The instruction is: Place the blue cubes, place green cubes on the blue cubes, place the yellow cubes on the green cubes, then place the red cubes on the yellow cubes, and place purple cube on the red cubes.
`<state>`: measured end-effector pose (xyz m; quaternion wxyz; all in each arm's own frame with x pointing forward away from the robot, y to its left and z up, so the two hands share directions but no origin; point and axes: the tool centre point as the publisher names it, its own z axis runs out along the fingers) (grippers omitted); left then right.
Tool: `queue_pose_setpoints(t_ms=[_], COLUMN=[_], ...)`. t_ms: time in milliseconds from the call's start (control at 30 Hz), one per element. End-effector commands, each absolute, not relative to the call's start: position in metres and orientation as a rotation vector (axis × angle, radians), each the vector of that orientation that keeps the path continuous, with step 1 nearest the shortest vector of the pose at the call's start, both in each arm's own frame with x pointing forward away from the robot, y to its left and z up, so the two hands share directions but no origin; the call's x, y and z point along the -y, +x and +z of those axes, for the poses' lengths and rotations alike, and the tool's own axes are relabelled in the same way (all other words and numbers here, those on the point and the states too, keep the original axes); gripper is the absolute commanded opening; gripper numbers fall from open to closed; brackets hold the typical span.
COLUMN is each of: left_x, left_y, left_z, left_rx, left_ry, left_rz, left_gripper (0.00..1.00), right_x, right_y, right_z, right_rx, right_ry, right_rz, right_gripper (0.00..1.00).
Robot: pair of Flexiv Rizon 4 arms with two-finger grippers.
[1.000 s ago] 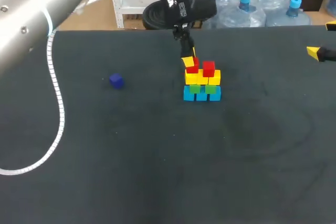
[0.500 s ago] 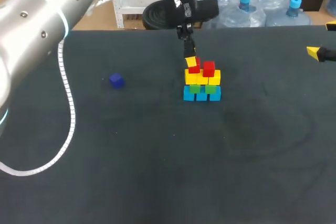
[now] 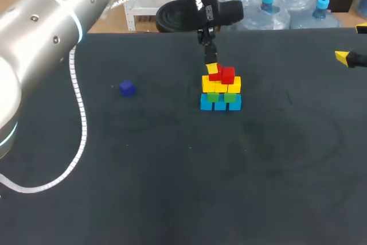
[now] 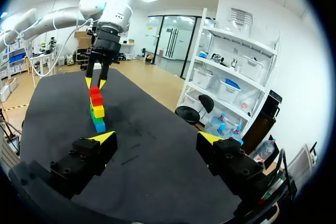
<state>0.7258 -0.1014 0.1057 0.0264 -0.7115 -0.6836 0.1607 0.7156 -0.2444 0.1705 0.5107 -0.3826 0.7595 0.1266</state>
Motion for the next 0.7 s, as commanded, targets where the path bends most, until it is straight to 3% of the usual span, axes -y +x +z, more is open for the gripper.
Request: queue_pose_setpoints(t_ms=[33, 700], left_x=[0.1064, 0.1063], left_y=[0.7366, 0.7375], left_z=[0.1054, 0.0972], left_rx=[2.052, 2.041], left_ry=[-2.158, -2.182], left_rz=[0.543, 0.514], left_gripper=[0.00, 0.00], right_x=[0.2444, 0.2444], right_y=[0.7152, 0.7152], right_z=[0.1705, 0.1705], right_rx=[-1.827, -1.827], right_ry=[-0.920, -0.920], right_rz=[0.305, 0.305], right_gripper=[1.00, 1.00])
